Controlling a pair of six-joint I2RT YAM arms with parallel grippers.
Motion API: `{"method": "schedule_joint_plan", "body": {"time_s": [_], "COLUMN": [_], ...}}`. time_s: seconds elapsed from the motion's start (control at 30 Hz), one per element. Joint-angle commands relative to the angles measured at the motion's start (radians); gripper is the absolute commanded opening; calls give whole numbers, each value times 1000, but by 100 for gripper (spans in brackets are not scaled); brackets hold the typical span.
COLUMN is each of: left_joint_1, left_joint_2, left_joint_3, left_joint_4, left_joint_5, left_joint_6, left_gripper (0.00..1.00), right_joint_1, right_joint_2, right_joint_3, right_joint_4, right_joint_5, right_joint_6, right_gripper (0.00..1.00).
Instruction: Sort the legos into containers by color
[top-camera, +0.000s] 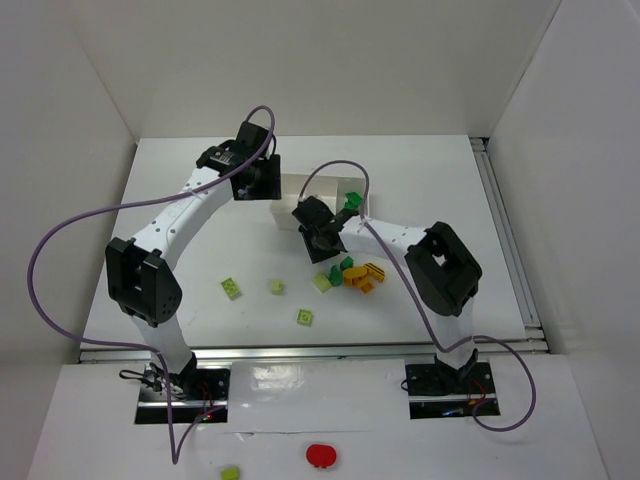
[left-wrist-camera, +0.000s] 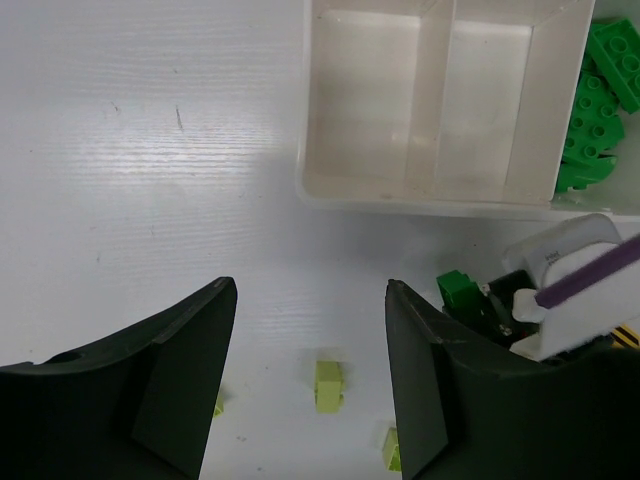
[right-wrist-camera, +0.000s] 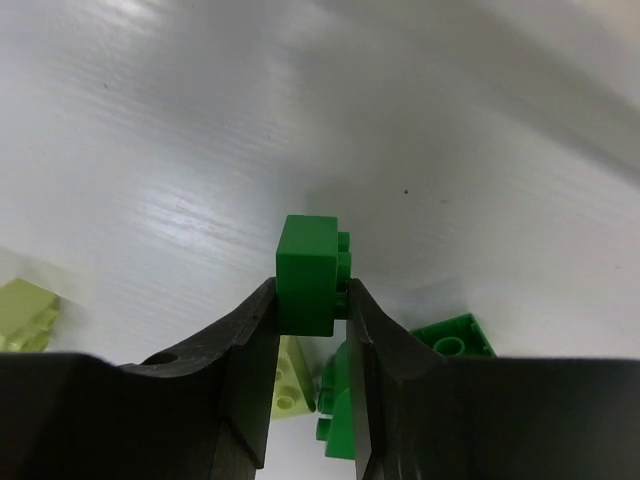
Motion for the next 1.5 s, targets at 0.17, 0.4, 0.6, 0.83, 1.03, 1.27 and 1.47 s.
{"method": "schedule_joint_plan", "body": {"time_s": [0.17,0.4,0.6,0.83,1.03,1.27,1.47], "left_joint_1": [6,6,6,6,6,6,6], "left_joint_2": [-28,-28,-28,-28,-19,0,-11], "left_joint_3": [6,6,6,16,34,34,23], "left_joint_4": [-2,-2,-2,-2,-2,-2,-2], "left_joint_5": [-17,-17,-17,-17,-17,1,11], "left_joint_6": [10,10,10,19,19,19,10], "left_gripper": [71,71,72,72,72,72,72], "right_joint_1": [-50,-229,-285,-309,-245,-73,-3], "right_joint_2": [-258,-199,-91,-47,-258,-424,-397], "right_joint_3": [33,139,220,282,52,-208,-266], "right_joint_4": [21,32,110,78,69,11,27], "right_joint_5": [176,134,131,131,98,6,-83], "right_joint_6": [41,41,-8,-8,2,64,103], "right_gripper": [25,25,30,73,58,58,56]}}
